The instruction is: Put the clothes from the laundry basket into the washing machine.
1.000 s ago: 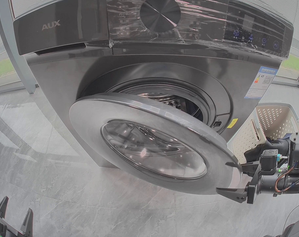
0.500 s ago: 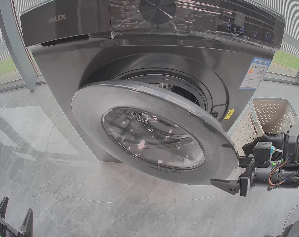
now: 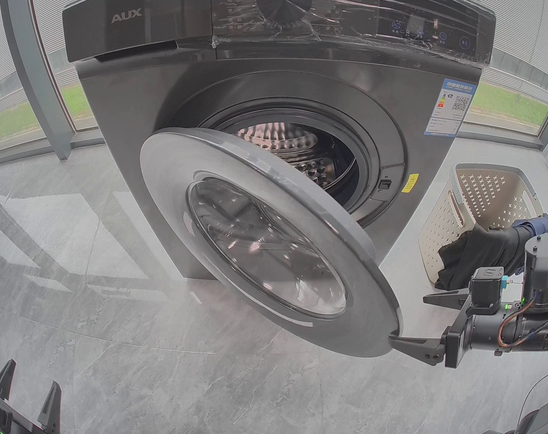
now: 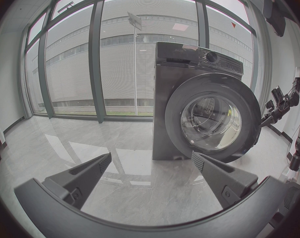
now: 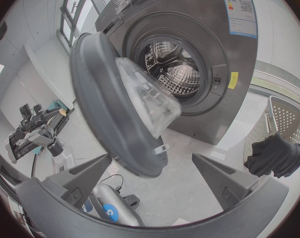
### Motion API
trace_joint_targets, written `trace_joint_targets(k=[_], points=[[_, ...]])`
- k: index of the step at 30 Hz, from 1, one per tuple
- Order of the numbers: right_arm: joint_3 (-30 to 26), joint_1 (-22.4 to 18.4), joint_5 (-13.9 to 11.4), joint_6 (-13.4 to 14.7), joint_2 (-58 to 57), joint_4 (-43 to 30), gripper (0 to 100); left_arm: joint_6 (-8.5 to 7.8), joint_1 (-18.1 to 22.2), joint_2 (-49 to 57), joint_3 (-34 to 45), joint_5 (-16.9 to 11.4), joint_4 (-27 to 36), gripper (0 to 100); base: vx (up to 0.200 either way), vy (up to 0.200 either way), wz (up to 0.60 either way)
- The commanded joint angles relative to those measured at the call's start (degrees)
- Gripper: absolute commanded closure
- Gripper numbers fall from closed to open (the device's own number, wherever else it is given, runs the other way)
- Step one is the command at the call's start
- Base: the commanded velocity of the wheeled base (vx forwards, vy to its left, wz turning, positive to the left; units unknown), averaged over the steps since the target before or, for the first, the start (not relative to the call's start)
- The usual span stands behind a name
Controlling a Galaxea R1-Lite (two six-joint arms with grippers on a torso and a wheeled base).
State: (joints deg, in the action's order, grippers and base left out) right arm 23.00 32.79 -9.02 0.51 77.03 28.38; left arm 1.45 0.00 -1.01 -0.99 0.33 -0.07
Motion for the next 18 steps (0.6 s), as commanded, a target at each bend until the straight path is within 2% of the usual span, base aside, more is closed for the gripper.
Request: trace_joint_targets(k=[1, 2, 8, 11, 14, 18], points=[[1.7, -1.3, 0.1, 0.0, 2.4, 0.1, 0, 0.04, 0.0, 1.0, 1.0, -0.1, 0.0, 0, 0.000, 0.000, 0.00], [2.0, -1.1, 0.1, 0.0, 3.1, 0.1, 0, 0.04, 0.0, 1.0, 1.0, -0.2, 0.0, 0, 0.000, 0.000, 0.00], [3.6, 2.6, -0.3, 0.0, 5.3, 0.2, 0, 0.13, 0.0, 1.0, 1.0, -0.2, 0.0, 0, -0.200, 0.000, 0.00], [4.6, 2.9, -0.5, 0.0, 6.9, 0.3, 0, -0.04, 0.0, 1.0, 1.0, -0.2, 0.0, 0, -0.200, 0.000, 0.00], [5.4, 3.1, -0.8, 0.1, 8.6, 1.9, 0, 0.04, 0.0, 1.0, 1.0, -0.2, 0.0, 0, 0.000, 0.000, 0.00], [4.7, 4.3, -3.8, -0.1, 9.4, 4.5, 0, 0.04, 0.0, 1.0, 1.0, -0.2, 0.0, 0, 0.000, 0.000, 0.00]])
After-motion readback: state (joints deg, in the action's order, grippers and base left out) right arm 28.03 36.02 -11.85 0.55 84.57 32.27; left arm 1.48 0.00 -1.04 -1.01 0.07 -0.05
